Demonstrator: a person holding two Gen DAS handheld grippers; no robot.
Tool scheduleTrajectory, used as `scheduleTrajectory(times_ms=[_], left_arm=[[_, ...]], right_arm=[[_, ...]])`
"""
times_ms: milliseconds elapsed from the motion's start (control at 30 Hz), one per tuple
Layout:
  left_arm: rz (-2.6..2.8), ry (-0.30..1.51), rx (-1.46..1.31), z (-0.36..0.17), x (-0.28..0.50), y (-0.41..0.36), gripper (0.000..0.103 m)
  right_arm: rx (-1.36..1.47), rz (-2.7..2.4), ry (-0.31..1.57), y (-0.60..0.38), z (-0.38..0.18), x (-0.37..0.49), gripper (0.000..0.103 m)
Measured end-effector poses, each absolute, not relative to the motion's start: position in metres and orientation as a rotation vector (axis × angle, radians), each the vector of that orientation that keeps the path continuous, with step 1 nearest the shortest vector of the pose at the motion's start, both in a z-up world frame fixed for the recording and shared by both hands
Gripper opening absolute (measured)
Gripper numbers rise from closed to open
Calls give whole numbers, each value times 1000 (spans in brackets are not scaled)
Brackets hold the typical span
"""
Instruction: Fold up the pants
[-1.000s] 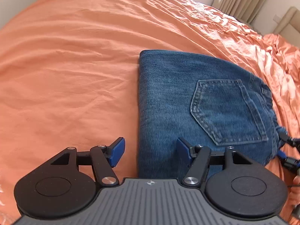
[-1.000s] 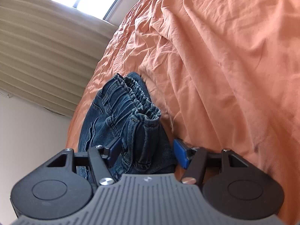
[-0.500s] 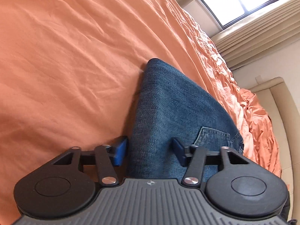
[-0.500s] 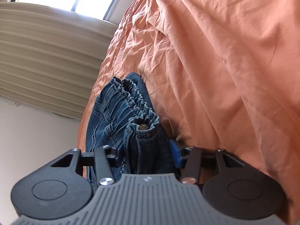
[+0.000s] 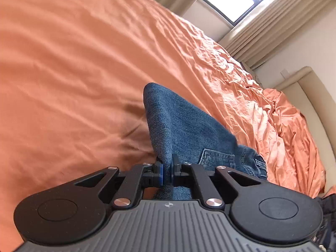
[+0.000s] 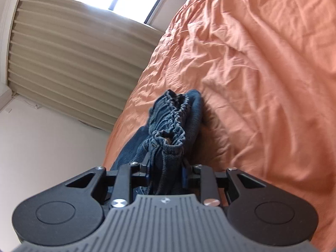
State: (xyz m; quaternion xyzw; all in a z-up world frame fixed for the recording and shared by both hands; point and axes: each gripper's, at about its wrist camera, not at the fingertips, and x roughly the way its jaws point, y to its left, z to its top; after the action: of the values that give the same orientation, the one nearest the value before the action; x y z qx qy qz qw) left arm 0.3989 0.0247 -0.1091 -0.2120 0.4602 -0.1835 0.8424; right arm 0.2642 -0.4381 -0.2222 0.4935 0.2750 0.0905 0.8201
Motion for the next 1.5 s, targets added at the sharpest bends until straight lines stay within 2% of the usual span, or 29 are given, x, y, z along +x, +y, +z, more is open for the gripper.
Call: scheduleTrajectory(times_ms=[267, 533, 667, 933, 1000, 1067, 1167, 1333, 1500], left_arm=[[-289, 936, -303, -42, 396, 111, 6], [-119, 901, -214, -5, 402, 223, 6], [-64, 905, -225, -20, 401, 273, 6], [-32, 985, -305, -114, 401, 319, 8], [-36, 987, -364, -129, 404, 329, 9], [-39, 994, -379, -138, 407, 330, 16], [-47, 995, -372, -134, 404, 335, 26], [-87, 972, -317, -109, 369, 350, 26], [-110, 1013, -287, -115, 324, 358, 28]], right_arm=[[962, 354, 600, -337, -168, 299, 21], [945, 479, 651, -198, -167, 345, 21], [895, 500, 699, -141, -182, 358, 21], [762, 387, 891, -103, -241, 353, 21], [780, 357, 916, -104, -254, 353, 20], [743, 329, 925, -100, -259, 355, 20], [707, 307, 933, -92, -254, 353, 21], [677, 292, 945, -92, -251, 360, 22], [658, 277, 939, -88, -251, 350, 22]])
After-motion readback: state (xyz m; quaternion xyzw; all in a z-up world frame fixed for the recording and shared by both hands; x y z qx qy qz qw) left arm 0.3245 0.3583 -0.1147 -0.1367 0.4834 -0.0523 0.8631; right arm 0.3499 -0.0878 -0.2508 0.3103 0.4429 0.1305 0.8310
